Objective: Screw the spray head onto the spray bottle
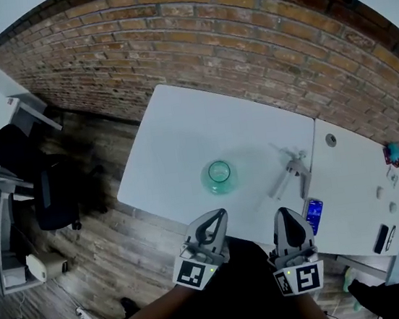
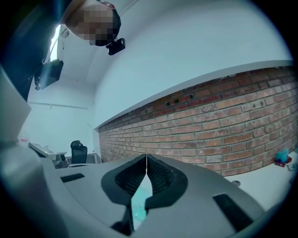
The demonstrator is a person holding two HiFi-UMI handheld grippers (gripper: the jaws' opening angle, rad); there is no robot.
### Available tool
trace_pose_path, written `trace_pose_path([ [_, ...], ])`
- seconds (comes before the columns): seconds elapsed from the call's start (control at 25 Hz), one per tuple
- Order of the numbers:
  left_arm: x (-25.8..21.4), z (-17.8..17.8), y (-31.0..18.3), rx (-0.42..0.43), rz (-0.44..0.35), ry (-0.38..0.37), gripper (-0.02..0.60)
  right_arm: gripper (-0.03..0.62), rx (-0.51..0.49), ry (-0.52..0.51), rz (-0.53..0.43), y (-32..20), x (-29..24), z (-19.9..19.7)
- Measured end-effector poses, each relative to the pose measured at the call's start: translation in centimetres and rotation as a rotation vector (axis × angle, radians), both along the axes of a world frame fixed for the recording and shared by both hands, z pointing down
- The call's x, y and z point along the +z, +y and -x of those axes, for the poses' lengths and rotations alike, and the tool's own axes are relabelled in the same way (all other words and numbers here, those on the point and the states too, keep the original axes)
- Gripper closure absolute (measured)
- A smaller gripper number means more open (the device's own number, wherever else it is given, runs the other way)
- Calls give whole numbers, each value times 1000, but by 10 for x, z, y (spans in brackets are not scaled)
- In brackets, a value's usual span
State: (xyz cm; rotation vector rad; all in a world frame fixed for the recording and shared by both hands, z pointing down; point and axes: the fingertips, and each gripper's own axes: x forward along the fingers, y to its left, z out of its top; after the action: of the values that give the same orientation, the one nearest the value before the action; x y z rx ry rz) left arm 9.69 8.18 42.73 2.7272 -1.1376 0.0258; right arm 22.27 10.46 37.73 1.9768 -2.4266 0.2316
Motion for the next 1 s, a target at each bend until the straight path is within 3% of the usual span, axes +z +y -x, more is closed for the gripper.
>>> trace_pose_path([
  [0.32, 13, -20, -34, -138, -21, -71, 583, 585, -61, 51, -30, -38, -4, -56],
  [0.52, 18, -21, -50, -219, -24, -67, 583, 585, -109, 65, -13, -54, 6, -77],
  [0.88, 40, -16, -67, -212, -28, -102, 580, 585, -138, 60, 23, -77, 22, -68],
  [1.0, 52, -4, -72, -266, -5, -110, 497, 585, -160, 62, 26, -84, 25, -58],
])
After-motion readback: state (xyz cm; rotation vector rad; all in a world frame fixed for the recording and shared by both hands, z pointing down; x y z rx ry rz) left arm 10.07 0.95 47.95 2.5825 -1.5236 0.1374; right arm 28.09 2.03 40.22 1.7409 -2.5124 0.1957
